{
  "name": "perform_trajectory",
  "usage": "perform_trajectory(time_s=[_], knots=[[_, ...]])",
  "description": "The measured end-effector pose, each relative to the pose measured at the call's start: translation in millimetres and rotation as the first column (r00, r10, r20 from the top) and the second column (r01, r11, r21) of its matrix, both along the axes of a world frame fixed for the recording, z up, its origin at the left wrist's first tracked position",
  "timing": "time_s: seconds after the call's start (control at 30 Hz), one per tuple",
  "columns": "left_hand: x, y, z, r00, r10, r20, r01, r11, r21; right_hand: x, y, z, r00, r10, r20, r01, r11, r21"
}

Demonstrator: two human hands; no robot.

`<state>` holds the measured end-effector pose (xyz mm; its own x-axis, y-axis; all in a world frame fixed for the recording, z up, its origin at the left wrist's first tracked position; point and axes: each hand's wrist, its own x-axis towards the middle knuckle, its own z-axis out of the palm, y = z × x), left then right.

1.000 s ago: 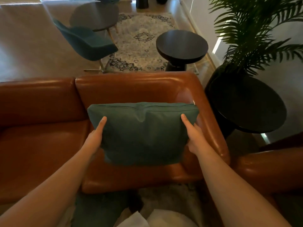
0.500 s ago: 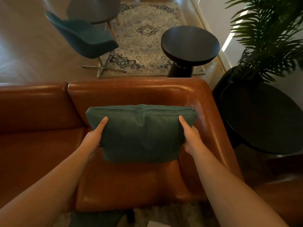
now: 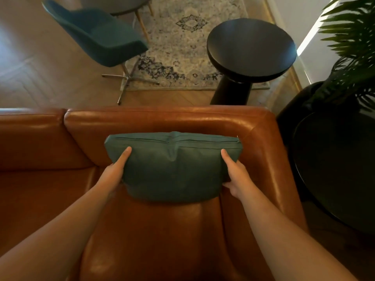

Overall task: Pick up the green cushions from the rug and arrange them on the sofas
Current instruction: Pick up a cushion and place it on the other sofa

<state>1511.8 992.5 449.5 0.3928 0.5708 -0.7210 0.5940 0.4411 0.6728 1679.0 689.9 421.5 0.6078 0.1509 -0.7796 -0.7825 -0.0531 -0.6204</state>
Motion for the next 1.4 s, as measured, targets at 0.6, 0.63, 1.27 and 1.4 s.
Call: perform_trajectory(time_s=[0.6,0.63,1.27,1.4], knots=[[40,24,-79,0.988,-0.028,-0.152,0.028,1.0,-0.003,45,18,-76,0.99,0.142,-0.001,-0.141,0.985,-0.104],[39,26,-81,0.986,-0.021,-0.168,0.02,1.0,-0.008,45,18,-79,0.987,0.157,0.013,-0.154,0.98,-0.125],[46,5,-64,0.611,-0.547,-0.572,0.789,0.361,0.498,35,13,-74,0.407,0.891,0.201,-0.226,0.312,-0.923],[40,11,-60,0.55,-0.604,-0.577,0.83,0.318,0.459,36,13,-70,0.435,0.89,0.136,-0.288,0.281,-0.916]])
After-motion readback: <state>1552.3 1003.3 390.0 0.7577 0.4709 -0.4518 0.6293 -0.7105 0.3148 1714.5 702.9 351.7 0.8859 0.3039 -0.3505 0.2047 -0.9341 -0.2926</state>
